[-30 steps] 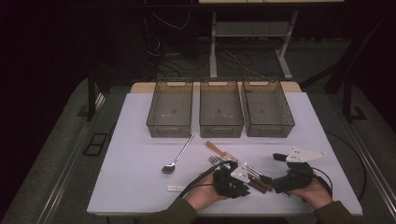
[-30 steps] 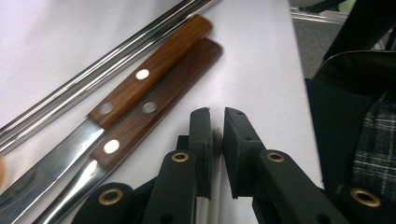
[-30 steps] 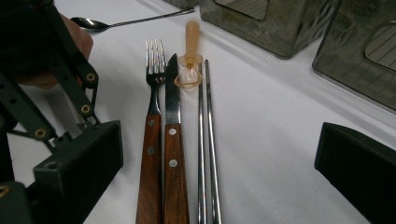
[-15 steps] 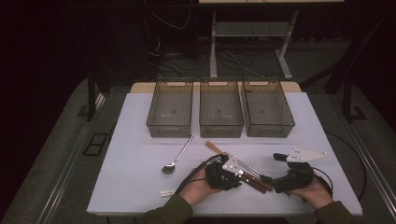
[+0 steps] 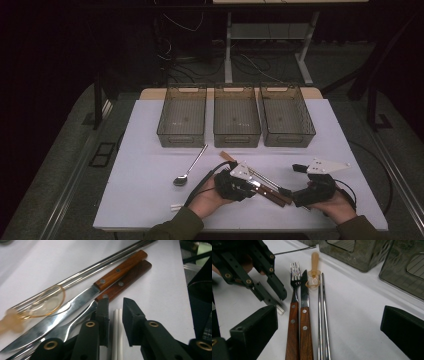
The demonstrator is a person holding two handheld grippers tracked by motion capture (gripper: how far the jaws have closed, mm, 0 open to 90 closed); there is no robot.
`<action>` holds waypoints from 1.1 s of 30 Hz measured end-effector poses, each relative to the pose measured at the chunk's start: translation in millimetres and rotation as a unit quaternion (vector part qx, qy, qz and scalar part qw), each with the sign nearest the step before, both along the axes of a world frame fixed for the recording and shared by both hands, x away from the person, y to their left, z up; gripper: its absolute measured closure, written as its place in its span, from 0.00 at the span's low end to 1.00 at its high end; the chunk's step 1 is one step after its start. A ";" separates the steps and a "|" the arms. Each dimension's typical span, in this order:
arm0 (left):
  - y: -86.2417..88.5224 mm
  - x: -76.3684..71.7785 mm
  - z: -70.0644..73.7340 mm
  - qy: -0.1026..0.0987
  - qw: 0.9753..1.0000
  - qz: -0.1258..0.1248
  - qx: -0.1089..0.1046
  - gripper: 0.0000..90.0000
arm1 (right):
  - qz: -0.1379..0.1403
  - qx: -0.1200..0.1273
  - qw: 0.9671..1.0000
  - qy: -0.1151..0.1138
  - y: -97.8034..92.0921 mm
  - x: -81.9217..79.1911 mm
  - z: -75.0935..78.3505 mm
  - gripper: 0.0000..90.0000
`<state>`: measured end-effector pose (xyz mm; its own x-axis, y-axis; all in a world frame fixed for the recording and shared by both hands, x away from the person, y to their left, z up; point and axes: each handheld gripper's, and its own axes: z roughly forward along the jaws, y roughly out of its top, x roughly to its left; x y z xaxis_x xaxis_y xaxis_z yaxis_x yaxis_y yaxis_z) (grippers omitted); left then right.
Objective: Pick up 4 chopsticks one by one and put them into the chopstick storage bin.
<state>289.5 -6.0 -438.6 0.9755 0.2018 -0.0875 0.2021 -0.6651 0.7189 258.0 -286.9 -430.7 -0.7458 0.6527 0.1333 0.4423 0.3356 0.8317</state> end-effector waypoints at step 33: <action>127.5 -16.3 25.0 0.005 0.991 0.117 -0.072 0.44 | -0.016 0.008 1.000 0.018 -4.7 4.1 -5.3 0.01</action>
<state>273.2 121.5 -413.7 0.9026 0.4070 -0.1406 0.3456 -0.4901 0.8002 262.1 -291.7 -436.1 -0.7194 0.6735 0.1702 0.4828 0.3086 0.8196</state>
